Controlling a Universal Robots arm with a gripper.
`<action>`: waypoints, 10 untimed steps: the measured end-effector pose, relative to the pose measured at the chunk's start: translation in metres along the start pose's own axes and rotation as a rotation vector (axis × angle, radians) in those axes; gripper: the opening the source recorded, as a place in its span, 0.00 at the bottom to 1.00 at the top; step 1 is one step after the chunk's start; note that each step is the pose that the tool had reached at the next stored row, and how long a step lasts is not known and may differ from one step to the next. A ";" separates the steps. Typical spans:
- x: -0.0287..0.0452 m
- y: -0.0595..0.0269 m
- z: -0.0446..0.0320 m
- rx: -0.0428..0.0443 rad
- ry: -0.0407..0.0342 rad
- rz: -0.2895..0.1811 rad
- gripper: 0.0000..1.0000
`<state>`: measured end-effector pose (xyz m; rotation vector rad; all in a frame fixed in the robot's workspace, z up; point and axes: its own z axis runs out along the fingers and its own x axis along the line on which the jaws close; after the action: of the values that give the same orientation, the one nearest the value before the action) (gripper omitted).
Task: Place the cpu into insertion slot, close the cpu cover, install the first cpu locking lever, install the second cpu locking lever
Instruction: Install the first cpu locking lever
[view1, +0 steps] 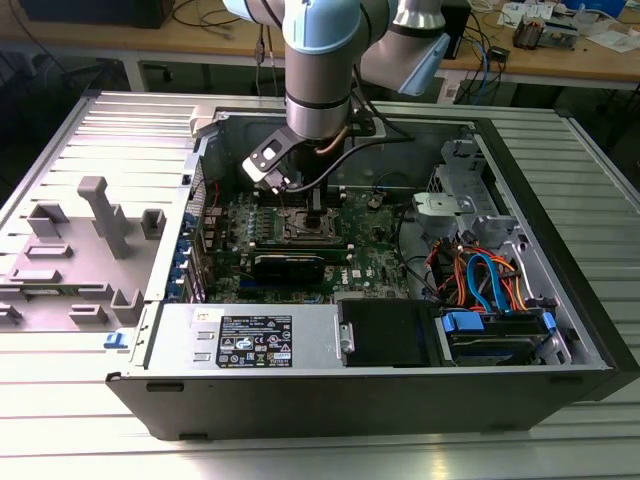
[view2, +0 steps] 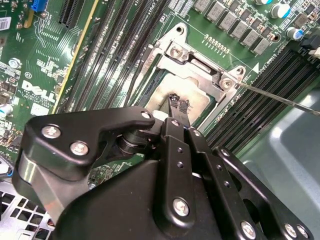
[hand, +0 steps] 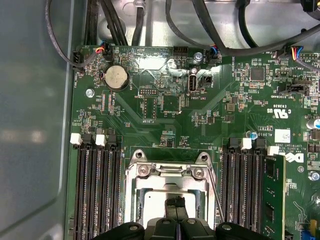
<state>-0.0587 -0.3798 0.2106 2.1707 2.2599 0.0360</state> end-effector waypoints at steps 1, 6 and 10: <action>0.0000 0.0001 0.0000 0.0000 0.0000 0.000 0.11; 0.0000 0.0002 0.0000 0.0001 -0.0002 0.000 0.11; 0.0000 0.0002 -0.0001 0.0000 0.0000 -0.008 0.11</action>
<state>-0.0584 -0.3798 0.2107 2.1617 2.2685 0.0359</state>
